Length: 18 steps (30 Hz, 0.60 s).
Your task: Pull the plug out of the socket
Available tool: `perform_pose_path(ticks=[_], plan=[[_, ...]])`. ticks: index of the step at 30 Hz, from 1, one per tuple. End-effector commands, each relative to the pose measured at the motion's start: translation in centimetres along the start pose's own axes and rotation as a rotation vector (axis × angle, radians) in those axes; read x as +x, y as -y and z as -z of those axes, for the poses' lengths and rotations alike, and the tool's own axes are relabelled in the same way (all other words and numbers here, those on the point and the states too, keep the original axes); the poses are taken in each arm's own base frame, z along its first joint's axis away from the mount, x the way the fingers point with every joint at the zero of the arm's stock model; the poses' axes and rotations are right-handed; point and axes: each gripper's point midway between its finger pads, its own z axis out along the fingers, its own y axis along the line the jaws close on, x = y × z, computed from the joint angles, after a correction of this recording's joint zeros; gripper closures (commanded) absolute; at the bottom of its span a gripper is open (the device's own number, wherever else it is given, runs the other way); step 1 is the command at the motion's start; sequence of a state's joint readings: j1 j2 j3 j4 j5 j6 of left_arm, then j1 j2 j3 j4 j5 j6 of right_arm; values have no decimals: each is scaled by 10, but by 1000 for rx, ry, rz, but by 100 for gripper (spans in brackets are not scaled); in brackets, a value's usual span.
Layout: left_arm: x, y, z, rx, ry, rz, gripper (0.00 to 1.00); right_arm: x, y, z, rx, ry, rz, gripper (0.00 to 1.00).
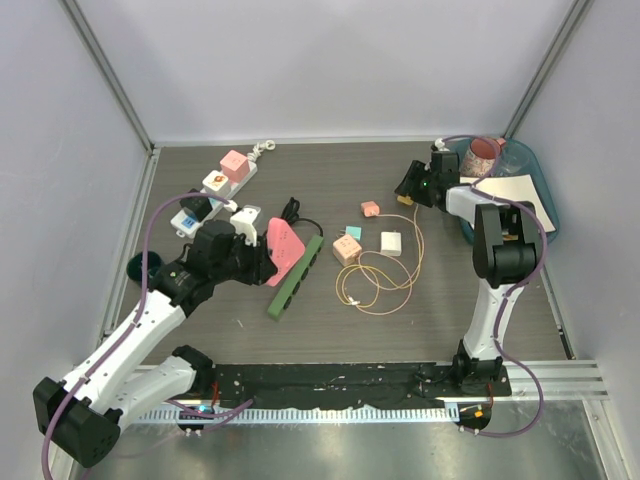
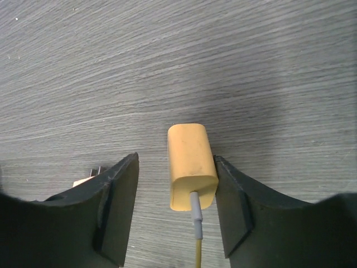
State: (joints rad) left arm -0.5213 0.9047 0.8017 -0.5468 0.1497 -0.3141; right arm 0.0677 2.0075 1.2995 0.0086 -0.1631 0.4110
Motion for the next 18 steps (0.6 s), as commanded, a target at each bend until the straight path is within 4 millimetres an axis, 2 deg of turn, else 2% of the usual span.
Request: perform_pose_path(ticks=[1, 2, 4, 5, 6, 7, 12, 13, 15, 16, 17, 18], plan=[[-21, 10, 3, 47, 85, -8, 100, -38, -18, 16, -50, 91, -9, 38], [-21, 11, 2, 50, 84, -8, 100, -43, -20, 20, -49, 100, 1, 34], [-21, 13, 3, 62, 87, -10, 100, -65, -29, 38, -54, 154, 21, 32], [-20, 16, 3, 76, 83, -9, 100, -61, -27, 46, -32, 123, 32, 30], [-22, 17, 4, 83, 89, -10, 100, -76, -32, 59, -22, 157, 43, 30], [-21, 19, 4, 92, 89, -12, 100, -81, -34, 68, -17, 168, 53, 29], [-22, 24, 6, 124, 97, -11, 100, -90, -34, 114, 45, 181, 67, 21], [-23, 25, 6, 130, 100, -11, 100, -93, -42, 128, 20, 194, 67, 20], [-22, 29, 6, 154, 96, -12, 100, -82, -51, 140, -30, 173, 62, 18], [-23, 31, 6, 164, 99, -12, 100, -86, -74, 160, -140, 198, 80, 18], [-23, 34, 7, 181, 102, -13, 100, -81, -89, 170, -227, 194, 94, 18], [-23, 39, 7, 211, 99, -16, 100, -60, -93, 171, -290, 157, 94, 19]])
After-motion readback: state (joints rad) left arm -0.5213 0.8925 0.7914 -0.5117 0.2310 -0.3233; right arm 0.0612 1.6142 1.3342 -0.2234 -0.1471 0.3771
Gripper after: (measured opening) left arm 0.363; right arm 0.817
